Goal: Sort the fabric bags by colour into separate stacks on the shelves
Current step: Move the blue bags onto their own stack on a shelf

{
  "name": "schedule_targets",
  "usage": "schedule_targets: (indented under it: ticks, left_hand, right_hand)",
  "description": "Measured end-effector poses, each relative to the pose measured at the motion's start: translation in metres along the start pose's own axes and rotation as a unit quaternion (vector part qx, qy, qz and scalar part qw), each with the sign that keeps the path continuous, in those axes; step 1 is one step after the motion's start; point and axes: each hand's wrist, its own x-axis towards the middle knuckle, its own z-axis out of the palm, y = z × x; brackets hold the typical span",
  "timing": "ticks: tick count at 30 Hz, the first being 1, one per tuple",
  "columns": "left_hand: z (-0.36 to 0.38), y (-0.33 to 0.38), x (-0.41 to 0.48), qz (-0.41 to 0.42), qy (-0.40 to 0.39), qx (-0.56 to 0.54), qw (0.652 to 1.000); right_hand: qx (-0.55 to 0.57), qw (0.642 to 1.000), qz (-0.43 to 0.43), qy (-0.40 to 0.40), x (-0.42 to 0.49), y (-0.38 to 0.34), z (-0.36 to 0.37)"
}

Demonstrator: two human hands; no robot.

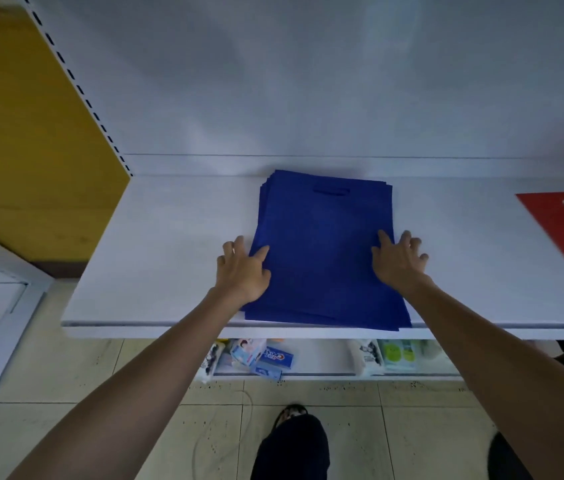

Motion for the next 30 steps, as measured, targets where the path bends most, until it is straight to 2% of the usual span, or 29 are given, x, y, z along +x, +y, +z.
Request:
schedule_targets:
  ticks: [6,10,13,20,25,30]
  left_hand:
    - [-0.018,0.009,-0.045,0.016,0.019,-0.069,0.997]
    - [-0.041,0.028,-0.096,0.074,0.022,-0.113,0.991]
    - [-0.062,0.048,-0.146,0.138,0.063,-0.126,0.98]
    - [-0.134,0.081,-0.242,0.245,0.163,-0.146,0.944]
    - [-0.199,0.067,-0.274,0.258,0.226,-0.157,0.926]
    - [-0.264,0.032,-0.272,0.235,0.301,-0.138,0.914]
  right_hand:
    - [0.069,0.995,-0.031,0.064,-0.057,0.016,-0.034]
    - [0.108,0.991,-0.026,0.076,-0.123,0.036,-0.073]
    - [0.131,0.983,-0.035,0.128,-0.177,0.048,-0.113]
    - [0.162,0.944,-0.074,0.278,-0.281,0.055,-0.21]
    - [0.175,0.895,-0.129,0.389,-0.314,0.024,-0.262]
    - [0.178,0.868,-0.167,0.432,-0.309,-0.023,-0.298]
